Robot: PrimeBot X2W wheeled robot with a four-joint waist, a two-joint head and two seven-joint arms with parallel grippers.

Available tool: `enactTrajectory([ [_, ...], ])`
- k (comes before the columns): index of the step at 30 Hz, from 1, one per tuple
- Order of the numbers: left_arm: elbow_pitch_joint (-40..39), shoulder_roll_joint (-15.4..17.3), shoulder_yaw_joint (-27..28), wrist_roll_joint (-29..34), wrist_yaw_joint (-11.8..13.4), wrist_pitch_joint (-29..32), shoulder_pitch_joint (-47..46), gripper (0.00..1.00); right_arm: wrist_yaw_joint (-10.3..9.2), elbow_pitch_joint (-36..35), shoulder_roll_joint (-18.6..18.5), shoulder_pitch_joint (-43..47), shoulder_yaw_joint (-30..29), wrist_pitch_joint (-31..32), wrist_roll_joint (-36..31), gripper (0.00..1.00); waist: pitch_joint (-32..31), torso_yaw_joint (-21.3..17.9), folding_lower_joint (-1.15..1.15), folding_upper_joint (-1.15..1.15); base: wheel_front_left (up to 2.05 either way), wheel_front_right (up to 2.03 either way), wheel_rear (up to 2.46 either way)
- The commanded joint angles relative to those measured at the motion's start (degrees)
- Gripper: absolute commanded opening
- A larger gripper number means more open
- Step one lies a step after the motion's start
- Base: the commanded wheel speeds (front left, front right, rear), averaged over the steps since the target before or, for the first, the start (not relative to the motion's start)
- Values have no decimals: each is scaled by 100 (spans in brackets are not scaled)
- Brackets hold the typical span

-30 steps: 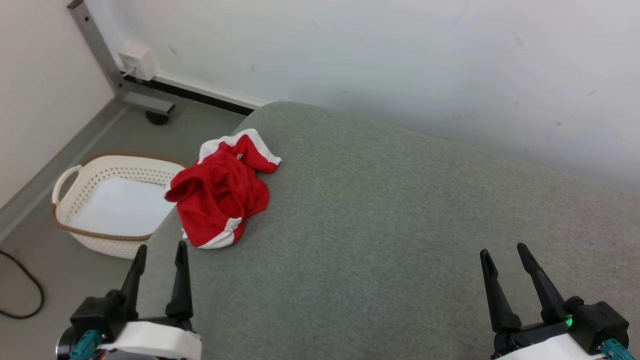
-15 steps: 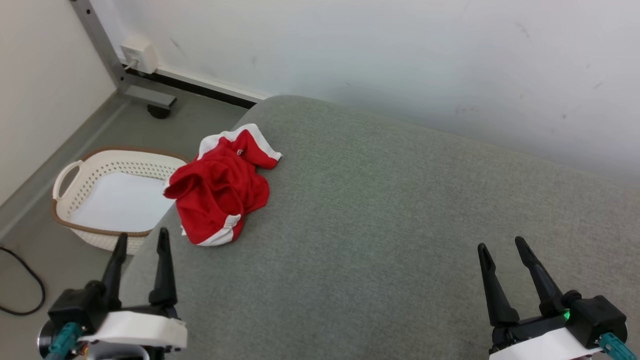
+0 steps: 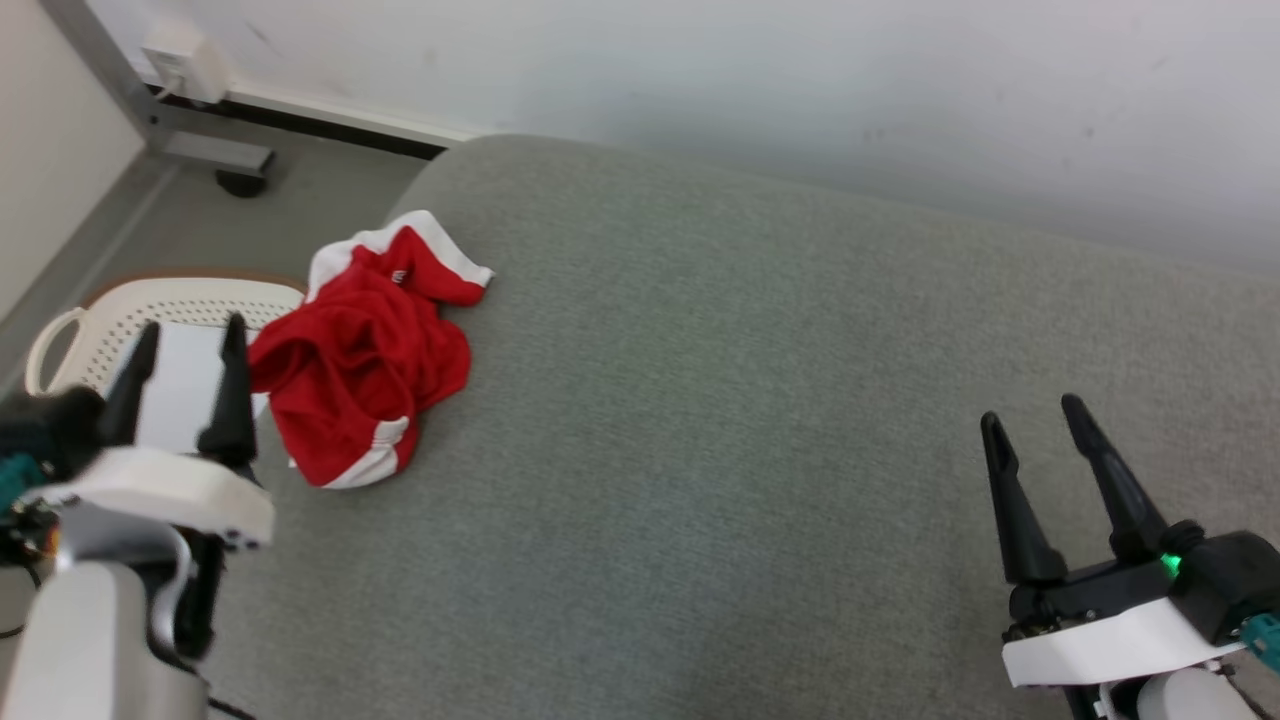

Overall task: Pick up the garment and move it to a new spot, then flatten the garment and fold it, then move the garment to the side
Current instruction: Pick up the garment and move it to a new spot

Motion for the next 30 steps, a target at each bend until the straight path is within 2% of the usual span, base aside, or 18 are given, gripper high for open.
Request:
enactTrajectory([
  [1,130,150,38,-79,-9,251,-249,100,-11,-77,-76,-122,-59,9,-31,100,254,-230,0,0,0,0,0],
  [8,1052,656,358,-440,33,1129,-1089,100,-12,-215,-150,-335,-165,10,-61,100,687,-703,0,0,0,0,0],
  [14,2198,1016,655,-729,67,1381,-1641,100,-12,-300,-172,-444,-197,9,-85,100,921,-1111,0,0,0,0,0],
  [22,3576,1104,578,-964,2,1738,-1893,100,-12,-373,-214,-518,-214,9,-79,100,1093,-1455,0,0,0,0,0],
  [30,4482,1034,267,-1081,-37,2153,-2021,100,-12,-372,-207,-466,-257,9,-73,100,1081,-1522,0,0,0,0,0],
])
